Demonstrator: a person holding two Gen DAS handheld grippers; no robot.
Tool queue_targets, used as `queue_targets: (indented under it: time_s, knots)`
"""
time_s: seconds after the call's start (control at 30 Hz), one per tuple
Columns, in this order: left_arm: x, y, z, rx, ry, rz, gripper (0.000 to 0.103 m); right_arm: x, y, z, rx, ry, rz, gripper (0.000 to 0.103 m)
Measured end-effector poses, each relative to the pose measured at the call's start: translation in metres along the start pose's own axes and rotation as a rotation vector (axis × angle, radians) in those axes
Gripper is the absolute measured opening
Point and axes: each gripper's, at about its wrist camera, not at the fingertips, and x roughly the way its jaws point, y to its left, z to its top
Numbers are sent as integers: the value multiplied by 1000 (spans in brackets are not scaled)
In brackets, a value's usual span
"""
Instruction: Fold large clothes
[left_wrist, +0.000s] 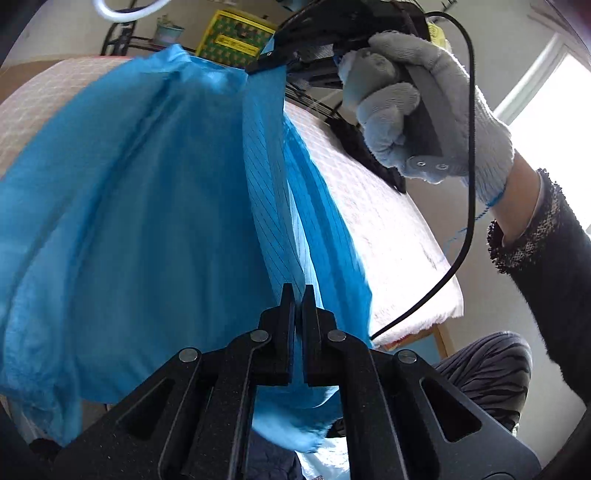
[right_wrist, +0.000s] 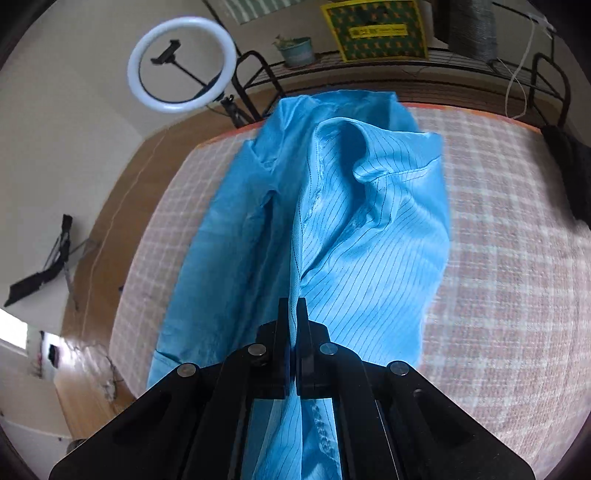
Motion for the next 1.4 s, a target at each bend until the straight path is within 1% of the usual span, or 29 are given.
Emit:
queue_targets:
  time_s: [0.1,0.2,0.27,0.3,0.33,0.37,0.4,0.47,0.5,0.53,0.6,0.67,0.7,0.73,0.77,0.8,0.87,0.93,0.97,1.03,1.1,1.13,1.17,1.2,1.27,1.3,1.33,1.37,1.4]
  knots:
    - [-13,28,2,-58,-18,29,0,38,33,7,-52,42,-33,1]
    - [-14,56,4,-112,-1,63,0,79,52,7,-76,91,-58,1]
    - [-13,68,3,-143,13,73,0,105,57,4,-89,125,-84,1]
    - [-12,75,2,-158,28,81,0,118,58,1,-94,152,-75,1]
    - [-12,78,1,-165,33,83,0,128,58,-1,-90,181,-61,5]
    - [-11,82,-1,-172,44,84,0,135,56,-3,-81,204,-52,5]
    - [-10,83,0,-174,50,84,0,137,53,-4,-70,222,-44,7]
    - [-9,82,-1,-162,61,89,0,127,50,-6,-60,231,-8,13]
    - [-9,81,0,-154,66,88,0,117,50,-7,-71,215,2,13]
    - [-8,80,2,-145,72,86,0,102,51,-8,-88,189,15,13]
    - [-3,78,11,-131,82,89,0,63,50,-11,-102,140,78,14]
    - [-6,74,14,-111,92,86,0,17,39,-23,-82,87,142,30]
    - [-6,71,16,-95,94,91,0,-6,32,-32,-73,55,162,33]
    - [-7,69,17,-78,97,100,2,-24,25,-42,-72,33,171,35]
    - [-10,67,19,-57,99,109,7,-43,18,-56,-81,18,173,35]
    - [-12,66,21,-47,98,111,10,-61,10,-74,-88,5,168,35]
    - [-20,64,24,-40,91,109,20,-83,-3,-109,-101,0,148,35]
    - [-24,68,26,-38,87,109,22,-93,-17,-147,-100,20,138,35]
    - [-26,68,27,-31,87,117,22,-93,-21,-166,-103,34,114,35]
    - [-30,70,24,-17,84,132,22,-89,-28,-195,-110,34,52,35]
    - [-36,72,20,-31,87,130,22,-82,-40,-220,-85,47,58,37]
    - [-40,72,16,-46,93,119,23,-79,-44,-231,-69,58,75,39]
    - [-41,72,13,-57,100,110,23,-76,-44,-241,-68,67,86,40]
    - [-41,73,10,-58,101,110,22,-73,-41,-248,-78,73,89,40]
    - [-42,71,5,-55,99,135,22,-65,-34,-264,-109,89,73,40]
    - [-43,72,3,-62,99,143,22,-60,-29,-269,-130,92,58,38]
    - [-44,73,2,-73,97,145,22,-56,-25,-273,-143,91,49,15]
    - [-45,75,3,-89,90,144,23,-53,-20,-274,-155,96,49,5]
    - [-48,76,4,-96,81,149,23,-55,-14,-275,-166,80,59,5]
